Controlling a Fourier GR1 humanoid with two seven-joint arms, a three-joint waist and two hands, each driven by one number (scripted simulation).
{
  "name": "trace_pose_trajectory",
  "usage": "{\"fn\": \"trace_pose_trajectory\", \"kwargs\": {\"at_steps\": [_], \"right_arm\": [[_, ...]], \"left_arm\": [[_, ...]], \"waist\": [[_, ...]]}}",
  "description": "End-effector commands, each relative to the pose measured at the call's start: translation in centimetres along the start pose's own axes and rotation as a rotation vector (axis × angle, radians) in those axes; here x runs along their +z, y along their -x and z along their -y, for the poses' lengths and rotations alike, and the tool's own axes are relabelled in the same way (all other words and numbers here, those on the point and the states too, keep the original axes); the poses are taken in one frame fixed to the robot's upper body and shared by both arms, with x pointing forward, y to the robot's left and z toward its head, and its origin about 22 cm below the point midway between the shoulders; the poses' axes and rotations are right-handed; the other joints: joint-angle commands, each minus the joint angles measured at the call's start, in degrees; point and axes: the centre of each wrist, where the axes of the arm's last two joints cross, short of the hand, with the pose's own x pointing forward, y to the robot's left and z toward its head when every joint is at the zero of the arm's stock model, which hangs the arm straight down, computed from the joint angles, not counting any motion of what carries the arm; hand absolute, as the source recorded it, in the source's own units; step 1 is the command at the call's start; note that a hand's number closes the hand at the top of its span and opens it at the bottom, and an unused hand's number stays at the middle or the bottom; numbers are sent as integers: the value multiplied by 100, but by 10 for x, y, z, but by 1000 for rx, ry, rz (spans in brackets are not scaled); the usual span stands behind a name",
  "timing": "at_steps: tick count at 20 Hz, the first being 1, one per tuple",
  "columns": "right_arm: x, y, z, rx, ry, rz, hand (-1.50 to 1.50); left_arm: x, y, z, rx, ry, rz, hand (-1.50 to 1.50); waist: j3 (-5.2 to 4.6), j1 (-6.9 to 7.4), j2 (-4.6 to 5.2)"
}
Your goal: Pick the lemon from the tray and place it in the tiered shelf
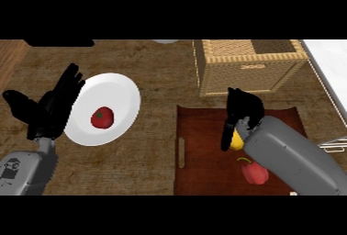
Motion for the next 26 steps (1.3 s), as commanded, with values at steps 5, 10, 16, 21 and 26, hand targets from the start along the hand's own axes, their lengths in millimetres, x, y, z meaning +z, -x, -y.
{"fn": "trace_pose_trajectory", "kwargs": {"at_steps": [5,10,16,21,26], "right_arm": [[1,-11,-18,9,2,-205,-150],[-5,-9,-33,21,-5,-217,-150],[-21,-3,-40,5,-35,-226,-150],[-27,3,-59,-3,-54,-232,-150],[-34,11,-61,-20,-94,-226,150]], "left_arm": [[6,-10,-4,1,4,-15,0],[4,11,-8,3,-13,7,0],[-2,0,-5,1,2,2,0],[8,-8,-9,-5,2,-9,0],[17,-7,16,13,-5,1,0]], "waist": [[7,20,2],[3,-12,23],[6,4,30],[9,16,11],[10,22,10]]}}
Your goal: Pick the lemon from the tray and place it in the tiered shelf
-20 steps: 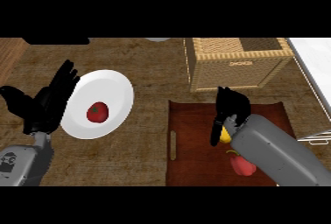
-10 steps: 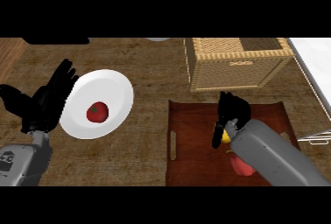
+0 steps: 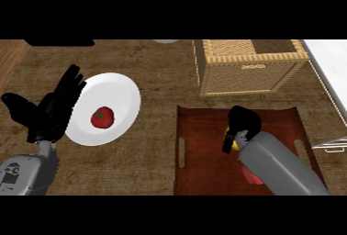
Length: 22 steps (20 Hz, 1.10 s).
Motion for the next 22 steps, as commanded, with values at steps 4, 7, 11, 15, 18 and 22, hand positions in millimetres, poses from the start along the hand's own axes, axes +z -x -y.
{"fn": "trace_pose_trajectory", "kwargs": {"at_steps": [4,7,11,15,18,22], "right_arm": [[-9,-10,-23,130,45,-79,150],[-23,8,-20,110,86,-38,150],[32,-41,-30,29,126,240,150],[40,-73,-44,-7,186,374,150],[49,-69,-39,-108,224,400,150],[80,-93,-1,-286,327,484,150]], "left_arm": [[-7,-5,3,-6,-4,-17,0],[1,14,-7,10,2,-6,0],[-7,-2,-7,5,-4,-2,0],[-2,-3,-13,-12,-6,13,0],[10,-2,-16,6,10,4,0],[-15,-3,-14,4,-1,-2,0]], "waist": [[6,22,23],[6,26,26],[7,19,13],[9,99,30],[8,45,6],[6,-31,30]]}}
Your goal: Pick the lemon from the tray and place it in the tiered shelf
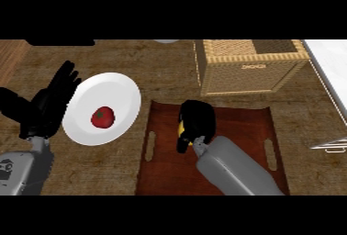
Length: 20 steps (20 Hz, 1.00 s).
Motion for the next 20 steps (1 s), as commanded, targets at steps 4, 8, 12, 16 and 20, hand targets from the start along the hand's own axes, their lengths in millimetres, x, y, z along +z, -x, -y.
{"fn": "trace_pose_trajectory", "kwargs": {"at_steps": [4,8,12,16,20], "right_arm": [[35,-36,57,-377,302,139,150],[45,-24,113,-437,501,128,150],[72,-24,138,-486,596,77,150],[86,0,181,-492,643,27,150],[81,14,229,-395,745,-74,150]], "left_arm": [[-4,-6,7,16,-14,-1,0],[7,19,3,0,-28,-24,0],[9,11,8,-9,-1,-19,0],[10,10,-8,-10,-21,-2,0],[7,3,8,-6,-26,1,0]], "waist": [[11,-84,-41],[6,-152,-53],[7,-94,-43],[6,-81,-37],[5,-75,-41]]}}
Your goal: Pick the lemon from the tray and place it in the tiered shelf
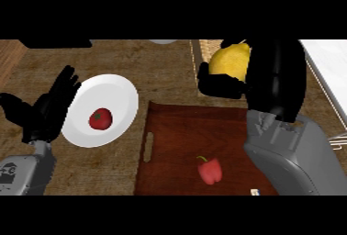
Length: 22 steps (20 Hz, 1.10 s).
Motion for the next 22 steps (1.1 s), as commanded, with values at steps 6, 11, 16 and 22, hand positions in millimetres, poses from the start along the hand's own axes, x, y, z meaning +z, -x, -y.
{"fn": "trace_pose_trajectory", "kwargs": {"at_steps": [6,11,16,22], "right_arm": [[-43,24,84,110,106,-199,150],[-52,67,118,125,159,-271,150],[-71,104,137,43,219,-297,150],[-66,172,144,52,253,-340,150]], "left_arm": [[-1,-19,11,9,17,17,0],[7,-6,3,-1,3,10,0],[3,-10,2,-9,20,9,0],[4,-8,5,-4,8,2,0]], "waist": [[3,10,4],[5,6,6],[4,60,33],[6,70,42]]}}
